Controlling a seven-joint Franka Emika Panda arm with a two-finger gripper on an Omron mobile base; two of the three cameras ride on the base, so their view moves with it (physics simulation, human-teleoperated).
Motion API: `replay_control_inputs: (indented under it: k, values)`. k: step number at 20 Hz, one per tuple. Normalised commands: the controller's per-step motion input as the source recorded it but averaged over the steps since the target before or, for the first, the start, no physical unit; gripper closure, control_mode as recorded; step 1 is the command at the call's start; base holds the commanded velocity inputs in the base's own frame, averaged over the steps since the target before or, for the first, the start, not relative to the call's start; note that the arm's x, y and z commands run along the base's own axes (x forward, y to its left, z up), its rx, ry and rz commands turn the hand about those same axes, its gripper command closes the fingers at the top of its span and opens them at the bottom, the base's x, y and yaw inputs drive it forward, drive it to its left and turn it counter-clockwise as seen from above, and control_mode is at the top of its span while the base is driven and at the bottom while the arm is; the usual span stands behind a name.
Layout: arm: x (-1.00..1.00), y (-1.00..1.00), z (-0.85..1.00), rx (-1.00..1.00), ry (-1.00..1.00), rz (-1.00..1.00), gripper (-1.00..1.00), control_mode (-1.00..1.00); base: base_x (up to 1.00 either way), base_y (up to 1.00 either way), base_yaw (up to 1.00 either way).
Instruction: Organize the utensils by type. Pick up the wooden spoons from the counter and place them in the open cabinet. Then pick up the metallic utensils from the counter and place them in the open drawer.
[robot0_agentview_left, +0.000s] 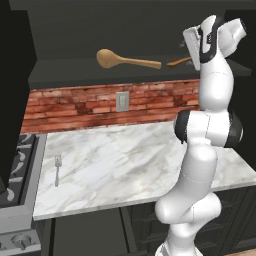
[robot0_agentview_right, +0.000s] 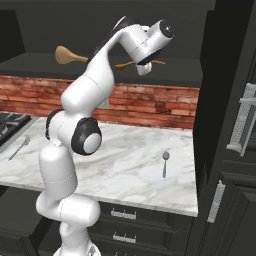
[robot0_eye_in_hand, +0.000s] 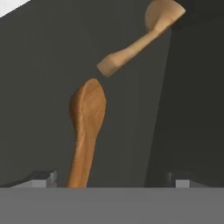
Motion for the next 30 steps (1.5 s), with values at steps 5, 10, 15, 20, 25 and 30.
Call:
replay_control_inputs:
  k: [5,10,15,20,25,30]
  values:
    - [-0.3,0.0,-0.08,-0.01,0.0,0.0,-1.0,-1.0,0.0,0.0,0.0]
    - [-0.19,0.0,-0.07,-0.03,0.0,0.0,-1.0,-1.0,0.0,0.0,0.0]
    - [0.01,0.0,-0.1,-0.02,0.0,0.0,-1.0,-1.0,0.0,0.0,0.0]
    - [0.13,0.0,-0.03,-0.04,-0.01,0.0,-1.0,-1.0,0.0,0.0,0.0]
    - [-0.01,0.0,0.0,-0.01,-0.06,0.0,-1.0,-1.0,0.0,0.0,0.0]
    - [-0.16,0.0,0.0,0.0,-0.05,0.0,-1.0,-1.0,0.0,0.0,0.0]
